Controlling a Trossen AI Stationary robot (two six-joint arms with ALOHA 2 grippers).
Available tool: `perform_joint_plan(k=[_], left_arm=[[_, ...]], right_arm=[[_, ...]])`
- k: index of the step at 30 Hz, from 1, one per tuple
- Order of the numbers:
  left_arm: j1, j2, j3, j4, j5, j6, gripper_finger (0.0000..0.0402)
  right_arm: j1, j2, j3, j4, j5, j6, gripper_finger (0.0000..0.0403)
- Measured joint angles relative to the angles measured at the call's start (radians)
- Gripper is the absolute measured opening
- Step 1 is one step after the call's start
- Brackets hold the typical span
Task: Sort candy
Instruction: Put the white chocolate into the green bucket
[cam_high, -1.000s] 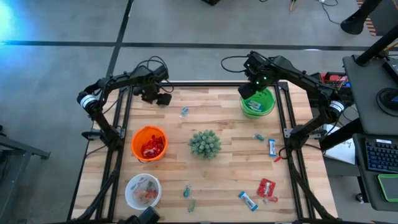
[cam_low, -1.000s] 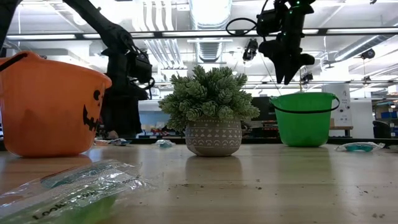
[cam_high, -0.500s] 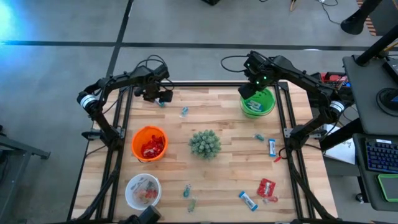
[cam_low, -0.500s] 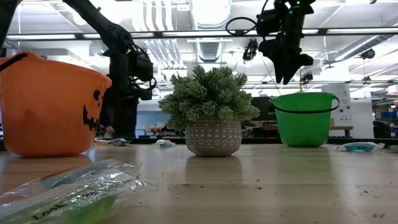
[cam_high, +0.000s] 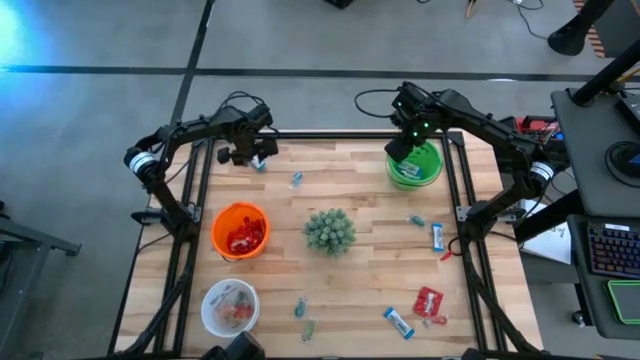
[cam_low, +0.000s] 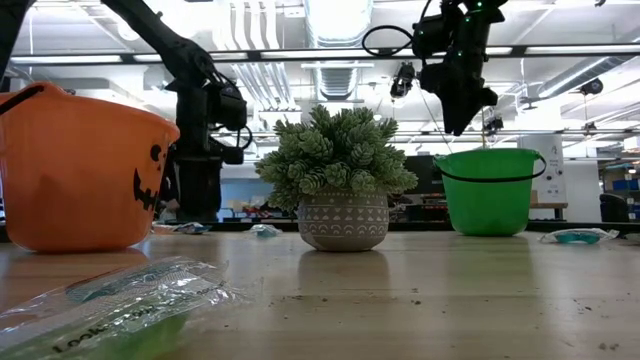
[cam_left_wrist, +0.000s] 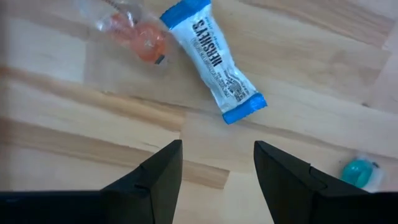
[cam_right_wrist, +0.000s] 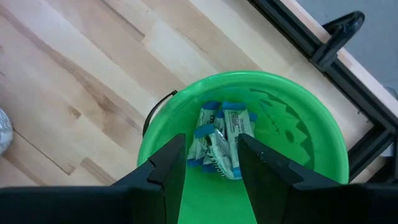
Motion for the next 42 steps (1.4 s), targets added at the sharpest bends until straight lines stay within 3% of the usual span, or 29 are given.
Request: perform_joint_plan(k=[15,23,33,42], left_arm=[[-0.061,0.082,-0.056,0.051,0.061,-0.153,0.0181],[-0.082,0.083,-0.056,0.199,0.056,-0.3,0.0181],[-0.088,0.083,-0.056,0.18,-0.042,-0.414,0.0181],[-0.088,0.083,-0.056,0.179,-0.098,-0.421,0.0181]], right_arm=[[0.0,0.0,0.0,0.01,0.0,-0.2,0.0137],[0.0,0.0,0.0,0.019,0.0,-0.234,0.0137],[0.0,0.0,0.0,0.018,0.0,-0.241,0.0137],[0.0,0.0,0.0,0.017,0.0,-0.241,0.0137]])
